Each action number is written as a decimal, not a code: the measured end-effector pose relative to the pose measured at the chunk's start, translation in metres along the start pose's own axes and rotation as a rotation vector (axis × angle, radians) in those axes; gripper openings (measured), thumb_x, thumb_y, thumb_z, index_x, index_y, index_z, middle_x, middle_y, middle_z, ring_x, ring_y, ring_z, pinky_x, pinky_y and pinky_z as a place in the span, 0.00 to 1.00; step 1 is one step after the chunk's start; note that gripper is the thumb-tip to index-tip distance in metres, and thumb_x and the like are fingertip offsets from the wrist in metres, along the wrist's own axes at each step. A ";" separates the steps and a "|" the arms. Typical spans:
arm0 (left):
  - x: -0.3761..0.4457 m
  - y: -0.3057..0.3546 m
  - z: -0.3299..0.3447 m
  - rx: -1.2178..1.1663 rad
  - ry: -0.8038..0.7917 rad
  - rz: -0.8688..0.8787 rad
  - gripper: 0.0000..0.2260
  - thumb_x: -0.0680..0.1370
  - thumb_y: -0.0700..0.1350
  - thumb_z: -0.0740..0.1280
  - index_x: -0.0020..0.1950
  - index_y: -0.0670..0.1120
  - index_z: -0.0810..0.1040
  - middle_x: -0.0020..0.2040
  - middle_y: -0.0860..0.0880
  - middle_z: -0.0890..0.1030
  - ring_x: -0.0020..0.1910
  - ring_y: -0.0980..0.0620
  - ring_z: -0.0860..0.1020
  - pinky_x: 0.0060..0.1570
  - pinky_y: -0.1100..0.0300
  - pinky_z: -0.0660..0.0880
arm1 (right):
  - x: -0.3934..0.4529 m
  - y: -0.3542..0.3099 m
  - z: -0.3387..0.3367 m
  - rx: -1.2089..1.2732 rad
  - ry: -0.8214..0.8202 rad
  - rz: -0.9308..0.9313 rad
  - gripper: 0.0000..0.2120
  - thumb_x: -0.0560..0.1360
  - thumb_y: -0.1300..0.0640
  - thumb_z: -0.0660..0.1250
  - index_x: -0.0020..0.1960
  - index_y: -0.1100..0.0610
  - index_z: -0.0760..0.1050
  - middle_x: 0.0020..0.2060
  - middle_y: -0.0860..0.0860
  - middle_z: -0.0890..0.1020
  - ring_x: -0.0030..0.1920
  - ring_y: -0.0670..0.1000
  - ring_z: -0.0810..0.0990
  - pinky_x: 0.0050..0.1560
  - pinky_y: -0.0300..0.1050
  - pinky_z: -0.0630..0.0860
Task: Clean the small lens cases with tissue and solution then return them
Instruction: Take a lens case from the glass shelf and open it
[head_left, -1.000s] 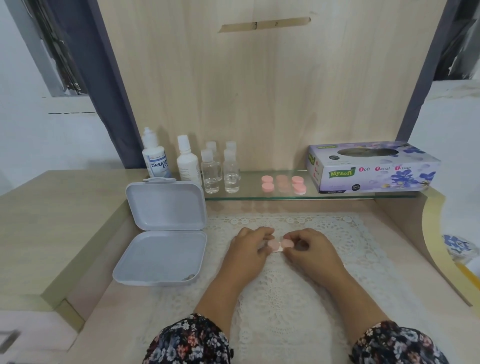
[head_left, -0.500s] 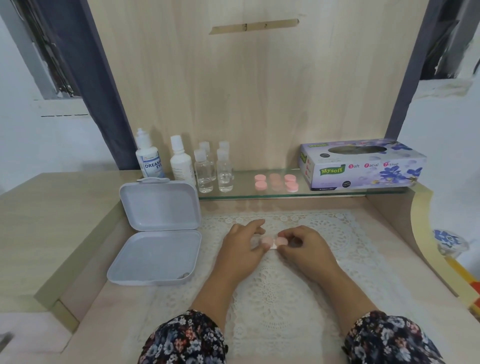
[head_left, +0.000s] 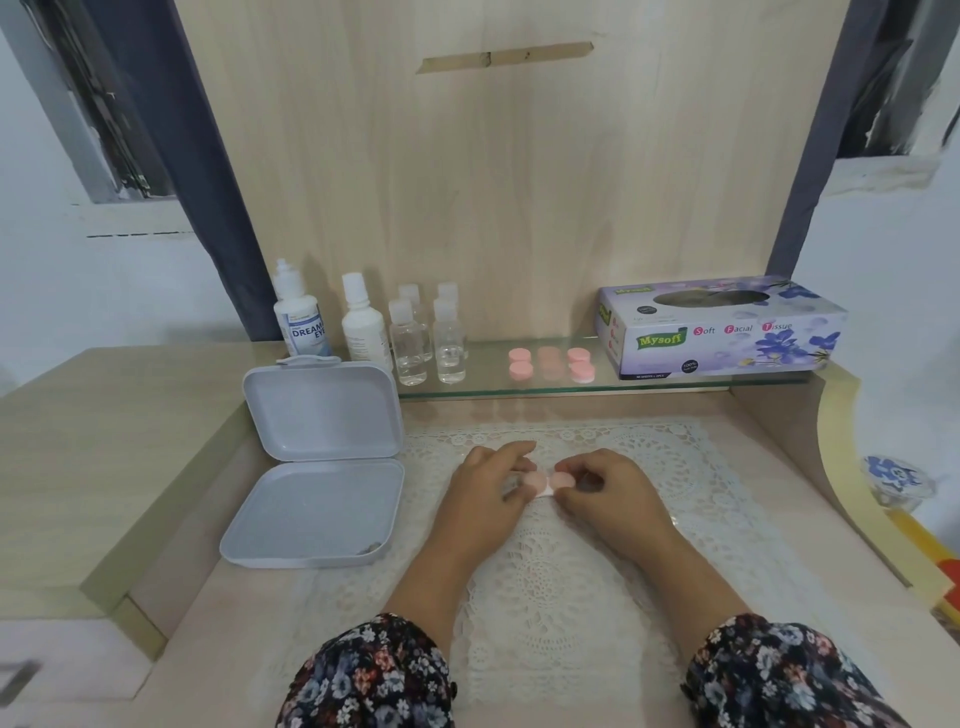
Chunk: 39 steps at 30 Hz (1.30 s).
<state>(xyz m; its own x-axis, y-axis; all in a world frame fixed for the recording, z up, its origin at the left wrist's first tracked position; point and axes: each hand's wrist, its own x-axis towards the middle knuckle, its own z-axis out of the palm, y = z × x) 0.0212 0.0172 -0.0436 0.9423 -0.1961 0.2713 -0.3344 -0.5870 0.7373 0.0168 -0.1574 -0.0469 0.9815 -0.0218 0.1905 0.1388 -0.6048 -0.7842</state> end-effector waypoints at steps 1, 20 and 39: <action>0.000 0.001 -0.001 -0.009 0.011 0.001 0.19 0.77 0.44 0.68 0.65 0.58 0.74 0.53 0.59 0.74 0.57 0.58 0.74 0.61 0.64 0.69 | 0.000 0.000 0.000 0.001 -0.001 0.000 0.09 0.70 0.56 0.71 0.47 0.44 0.79 0.44 0.43 0.78 0.46 0.45 0.76 0.50 0.46 0.76; 0.008 -0.004 0.002 0.011 0.160 -0.142 0.10 0.80 0.45 0.64 0.56 0.57 0.81 0.53 0.51 0.73 0.55 0.52 0.73 0.61 0.59 0.68 | -0.001 -0.001 0.000 -0.019 -0.033 0.004 0.08 0.68 0.52 0.73 0.45 0.42 0.81 0.42 0.41 0.80 0.48 0.45 0.77 0.52 0.49 0.76; -0.006 0.000 0.004 0.053 0.081 -0.068 0.14 0.73 0.52 0.73 0.56 0.49 0.83 0.43 0.58 0.73 0.51 0.54 0.71 0.46 0.67 0.65 | -0.003 -0.004 -0.001 -0.058 -0.034 -0.018 0.13 0.65 0.42 0.76 0.47 0.43 0.81 0.42 0.40 0.79 0.51 0.42 0.73 0.54 0.45 0.72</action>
<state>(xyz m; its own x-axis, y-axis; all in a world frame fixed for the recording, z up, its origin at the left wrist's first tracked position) 0.0152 0.0155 -0.0474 0.9579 -0.0914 0.2722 -0.2663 -0.6378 0.7228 0.0135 -0.1555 -0.0434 0.9829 0.0159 0.1835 0.1497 -0.6498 -0.7452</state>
